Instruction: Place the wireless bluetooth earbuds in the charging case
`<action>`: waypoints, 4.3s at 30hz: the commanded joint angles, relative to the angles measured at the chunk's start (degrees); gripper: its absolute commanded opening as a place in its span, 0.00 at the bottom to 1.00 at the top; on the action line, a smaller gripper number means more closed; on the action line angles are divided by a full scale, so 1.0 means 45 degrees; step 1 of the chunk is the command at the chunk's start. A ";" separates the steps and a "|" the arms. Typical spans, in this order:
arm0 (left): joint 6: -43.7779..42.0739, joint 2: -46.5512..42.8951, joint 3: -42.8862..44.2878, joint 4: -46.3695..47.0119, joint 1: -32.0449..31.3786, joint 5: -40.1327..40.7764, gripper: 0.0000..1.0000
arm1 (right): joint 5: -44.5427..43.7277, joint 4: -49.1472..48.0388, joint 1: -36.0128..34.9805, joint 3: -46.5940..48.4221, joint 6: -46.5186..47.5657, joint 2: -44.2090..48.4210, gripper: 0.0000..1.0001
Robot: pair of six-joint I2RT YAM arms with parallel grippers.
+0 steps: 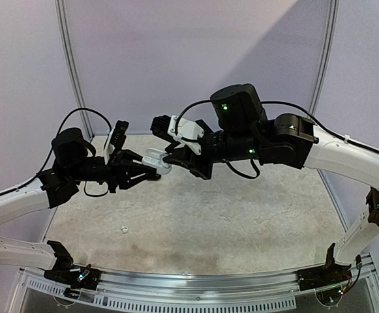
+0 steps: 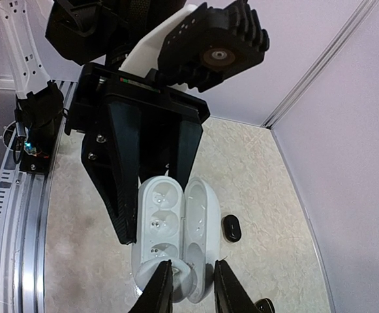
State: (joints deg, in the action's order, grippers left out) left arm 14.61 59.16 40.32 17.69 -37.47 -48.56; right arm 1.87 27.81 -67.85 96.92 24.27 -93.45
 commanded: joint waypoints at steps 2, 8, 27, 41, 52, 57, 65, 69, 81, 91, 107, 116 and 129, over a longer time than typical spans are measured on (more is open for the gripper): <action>-0.0079 -0.0059 0.0065 0.0704 -0.0073 0.0138 0.00 | 0.0086 0.0413 -0.0046 -0.0439 -0.0071 -0.0151 0.23; 0.0276 0.0044 0.0065 0.1136 -0.0051 0.0202 0.00 | -0.0274 -0.0124 -0.0054 -0.0171 -0.0255 -0.0252 0.23; 0.1482 0.0230 -0.0131 0.2322 -0.0051 0.1070 0.00 | -0.1854 -0.0275 -0.0041 0.0756 -0.0661 -0.1191 0.22; 0.1935 0.0370 -0.0360 0.2336 -0.0013 0.2156 0.00 | -0.2650 -0.0883 0.0071 0.1373 -0.1206 -0.1471 0.22; 0.1937 0.0375 -0.0346 0.2211 -0.0012 0.2274 0.00 | -0.2408 -0.1425 0.0074 0.1456 -0.1347 -0.1400 0.22; 0.1939 0.0352 -0.0421 0.2194 -0.0012 0.2409 0.00 | -0.2276 -0.1590 0.0071 0.1582 -0.1407 -0.1457 0.22; 0.1916 0.0254 -0.0463 0.2079 -0.0012 0.2556 0.00 | -0.2433 -0.1580 0.0066 0.1800 -0.1447 -0.1652 0.22; 0.1910 0.0248 -0.0463 0.2064 -0.0012 0.2587 0.00 | -0.2552 -0.1525 0.0079 0.1795 -0.1429 -0.1655 0.23; 0.1645 0.0216 -0.0463 0.1800 0.0007 0.2917 0.00 | -0.3024 -0.1108 0.0075 0.2505 -0.3762 -0.0584 0.28; 0.1415 0.0233 -0.0502 0.1796 -0.0012 0.2814 0.00 | -0.2916 0.1879 0.0079 0.2577 -0.9322 -0.0009 0.30; 0.1249 0.0160 -0.0658 0.1693 -0.0051 0.3030 0.00 | -0.2364 0.0917 0.0061 0.2403 -1.0469 -0.1046 0.41; 0.1212 0.0119 -0.0658 0.1732 -0.0051 0.3000 0.00 | -0.2408 0.0741 0.0030 0.2190 -1.0640 -0.1336 0.34; 0.1188 0.0116 -0.0638 0.1732 -0.0056 0.2977 0.00 | -0.2602 0.0782 0.0076 0.2162 -1.0363 -0.1798 0.38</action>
State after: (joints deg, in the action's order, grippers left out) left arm 20.95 60.36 38.30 25.41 -37.45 -35.33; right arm -8.78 31.18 -67.79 107.18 -22.85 -99.92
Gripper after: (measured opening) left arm 0.247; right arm 0.375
